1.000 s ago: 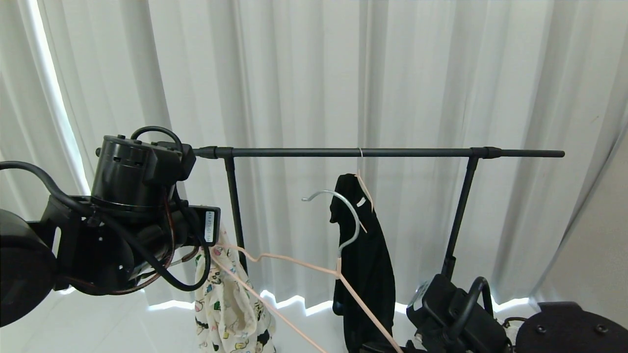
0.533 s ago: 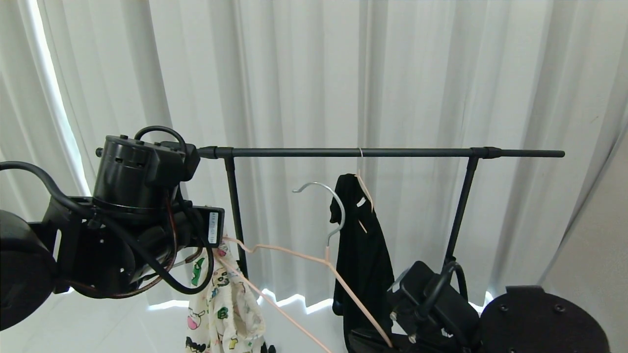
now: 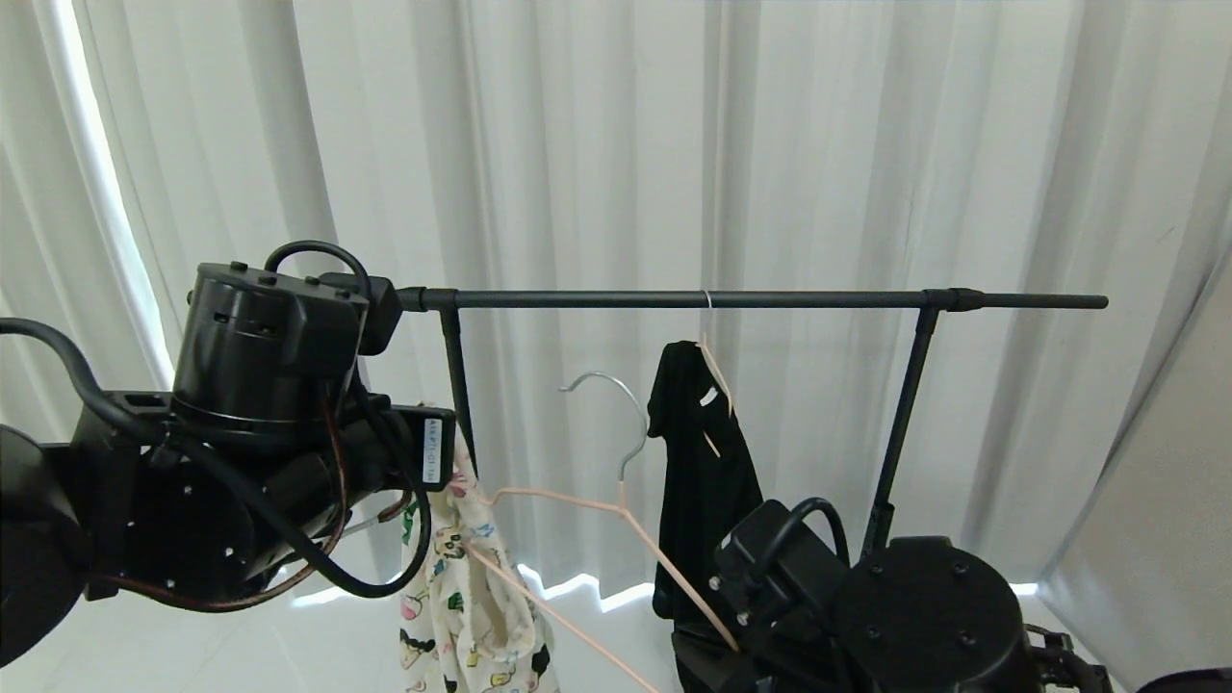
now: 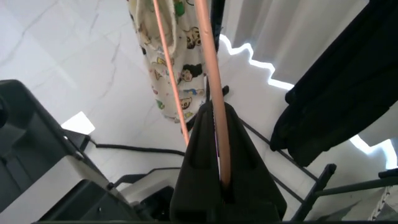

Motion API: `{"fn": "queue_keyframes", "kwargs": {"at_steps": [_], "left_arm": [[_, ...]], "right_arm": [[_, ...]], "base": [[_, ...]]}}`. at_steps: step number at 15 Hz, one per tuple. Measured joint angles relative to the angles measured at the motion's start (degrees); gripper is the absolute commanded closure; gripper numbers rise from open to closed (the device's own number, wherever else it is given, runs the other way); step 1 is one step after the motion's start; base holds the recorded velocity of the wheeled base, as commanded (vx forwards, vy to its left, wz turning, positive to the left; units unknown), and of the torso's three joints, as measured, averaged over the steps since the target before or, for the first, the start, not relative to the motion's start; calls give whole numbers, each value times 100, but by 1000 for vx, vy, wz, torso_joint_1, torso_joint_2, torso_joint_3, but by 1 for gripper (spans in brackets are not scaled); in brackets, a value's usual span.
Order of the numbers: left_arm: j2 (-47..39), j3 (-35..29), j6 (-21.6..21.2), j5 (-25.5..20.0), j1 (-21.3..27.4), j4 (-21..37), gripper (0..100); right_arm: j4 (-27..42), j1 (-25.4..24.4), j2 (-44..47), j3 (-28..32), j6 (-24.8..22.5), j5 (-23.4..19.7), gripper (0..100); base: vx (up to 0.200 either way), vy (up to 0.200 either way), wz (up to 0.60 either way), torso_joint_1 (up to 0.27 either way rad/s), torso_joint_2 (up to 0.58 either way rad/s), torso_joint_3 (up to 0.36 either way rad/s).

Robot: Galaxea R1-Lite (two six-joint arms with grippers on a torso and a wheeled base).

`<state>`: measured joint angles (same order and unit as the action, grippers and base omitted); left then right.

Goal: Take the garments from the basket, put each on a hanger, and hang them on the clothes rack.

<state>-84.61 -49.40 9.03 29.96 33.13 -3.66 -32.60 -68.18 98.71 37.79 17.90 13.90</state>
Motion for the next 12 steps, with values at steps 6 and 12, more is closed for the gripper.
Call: {"fn": "queue_keyframes", "kwargs": {"at_steps": [6,12], "left_arm": [[234,-223,646,0,897,7,100],[297,-549,645,0,1584,18,100]], "right_arm": [[-5,57,452,573,11,11,100],[-9,93,772,1013,27,13,100]], "base": [[0,0,0,0,0,0],[0,0,0,0,0,0]]}}
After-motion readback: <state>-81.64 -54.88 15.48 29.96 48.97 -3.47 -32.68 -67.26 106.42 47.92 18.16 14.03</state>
